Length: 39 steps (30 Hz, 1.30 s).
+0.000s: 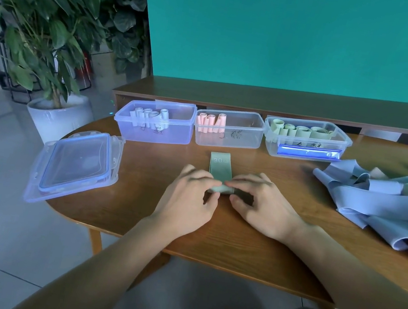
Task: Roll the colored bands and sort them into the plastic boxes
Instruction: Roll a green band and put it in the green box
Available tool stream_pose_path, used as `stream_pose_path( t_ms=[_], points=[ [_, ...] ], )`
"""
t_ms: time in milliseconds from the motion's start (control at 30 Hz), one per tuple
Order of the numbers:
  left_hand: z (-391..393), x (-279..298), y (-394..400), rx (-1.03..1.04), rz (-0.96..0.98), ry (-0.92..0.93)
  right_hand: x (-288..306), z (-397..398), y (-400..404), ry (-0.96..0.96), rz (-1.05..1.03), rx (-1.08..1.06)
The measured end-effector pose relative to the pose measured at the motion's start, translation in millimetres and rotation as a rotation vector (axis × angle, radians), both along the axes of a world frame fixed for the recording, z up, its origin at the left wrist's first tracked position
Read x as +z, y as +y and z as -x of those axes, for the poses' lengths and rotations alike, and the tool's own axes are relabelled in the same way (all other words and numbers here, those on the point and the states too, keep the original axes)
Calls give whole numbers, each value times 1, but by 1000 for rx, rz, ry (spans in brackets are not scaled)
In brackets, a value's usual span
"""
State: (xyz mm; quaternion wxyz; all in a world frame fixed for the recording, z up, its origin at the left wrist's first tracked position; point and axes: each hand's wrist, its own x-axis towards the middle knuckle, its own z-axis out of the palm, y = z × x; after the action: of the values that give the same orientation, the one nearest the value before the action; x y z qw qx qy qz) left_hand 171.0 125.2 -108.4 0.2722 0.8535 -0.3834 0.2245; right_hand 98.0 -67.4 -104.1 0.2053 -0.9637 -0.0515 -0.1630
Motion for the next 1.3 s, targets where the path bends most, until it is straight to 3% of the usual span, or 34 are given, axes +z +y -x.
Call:
stream_pose_path(
  t_ms=[233,400,567,933,1133,1300],
  points=[
    [-3,-1,-4,31,-104,48,1,0,-1,-117,6,10],
    [-12,-2,-8,19,-109,79,-1,-5,-2,-75,3,-1],
    [-13,-1,-8,-9,10,1,0,-11,-4,-38,-2,-18],
    [-27,-2,-13,11,-107,82,3,-18,-5,-79,29,-4],
    [-30,-1,-15,-18,-24,42,2,-27,-9,-37,7,-30],
    [-33,0,-17,-4,-96,64,3,-34,-10,-42,25,-31]
  ],
)
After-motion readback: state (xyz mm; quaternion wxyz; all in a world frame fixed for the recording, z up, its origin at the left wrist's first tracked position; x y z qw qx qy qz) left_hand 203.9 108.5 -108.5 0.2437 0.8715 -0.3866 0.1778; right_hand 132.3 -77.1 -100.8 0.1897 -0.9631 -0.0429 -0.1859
